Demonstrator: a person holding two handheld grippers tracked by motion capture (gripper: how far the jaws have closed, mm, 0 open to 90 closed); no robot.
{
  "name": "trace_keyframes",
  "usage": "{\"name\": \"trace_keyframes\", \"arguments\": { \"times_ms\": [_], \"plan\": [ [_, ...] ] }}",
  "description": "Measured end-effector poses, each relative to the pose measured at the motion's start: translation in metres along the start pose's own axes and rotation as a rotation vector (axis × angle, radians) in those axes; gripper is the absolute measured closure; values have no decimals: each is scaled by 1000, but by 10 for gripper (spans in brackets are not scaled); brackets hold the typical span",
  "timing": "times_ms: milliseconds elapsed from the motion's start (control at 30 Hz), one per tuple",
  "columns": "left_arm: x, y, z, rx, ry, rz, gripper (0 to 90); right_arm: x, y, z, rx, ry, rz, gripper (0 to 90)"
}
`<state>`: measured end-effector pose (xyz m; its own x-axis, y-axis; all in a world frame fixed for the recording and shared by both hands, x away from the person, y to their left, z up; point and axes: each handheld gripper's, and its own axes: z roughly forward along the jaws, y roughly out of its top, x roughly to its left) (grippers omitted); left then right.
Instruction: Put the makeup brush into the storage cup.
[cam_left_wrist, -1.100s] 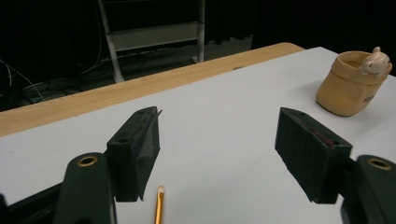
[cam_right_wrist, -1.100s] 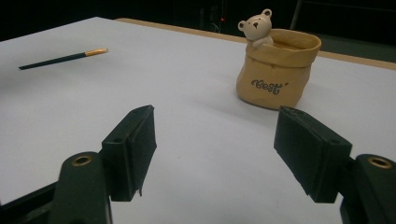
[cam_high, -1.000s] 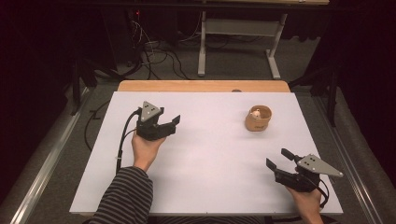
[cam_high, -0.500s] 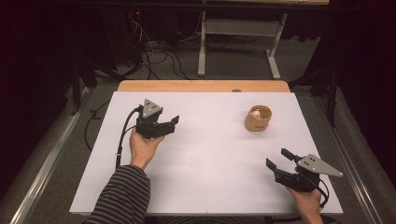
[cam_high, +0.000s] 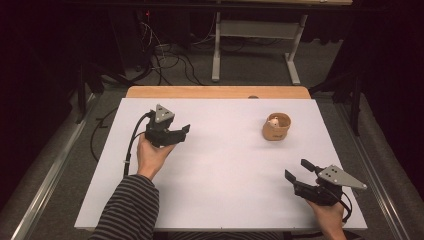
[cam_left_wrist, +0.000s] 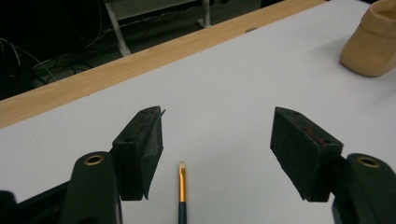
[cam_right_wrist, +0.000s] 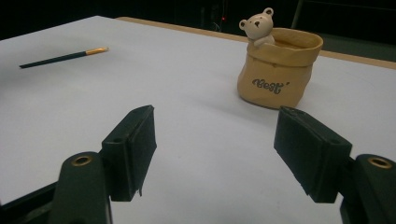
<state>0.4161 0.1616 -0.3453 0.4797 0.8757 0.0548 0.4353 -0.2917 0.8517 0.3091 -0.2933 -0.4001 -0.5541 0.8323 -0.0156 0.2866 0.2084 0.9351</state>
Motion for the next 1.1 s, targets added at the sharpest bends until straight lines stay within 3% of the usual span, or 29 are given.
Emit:
{"name": "trace_keyframes", "arguments": {
  "times_ms": [433, 600, 1100],
  "plan": [
    [2, 8, 7, 131, 18, 20, 371, 0, 0, 0, 0, 1, 3, 314],
    [7, 10, 10, 196, 7, 16, 363, -1, 0, 0, 1, 1, 5, 315],
    [12, 13, 15, 286, 4, 19, 380, 0, 0, 0, 7, 1, 10, 320]
  ]
}}
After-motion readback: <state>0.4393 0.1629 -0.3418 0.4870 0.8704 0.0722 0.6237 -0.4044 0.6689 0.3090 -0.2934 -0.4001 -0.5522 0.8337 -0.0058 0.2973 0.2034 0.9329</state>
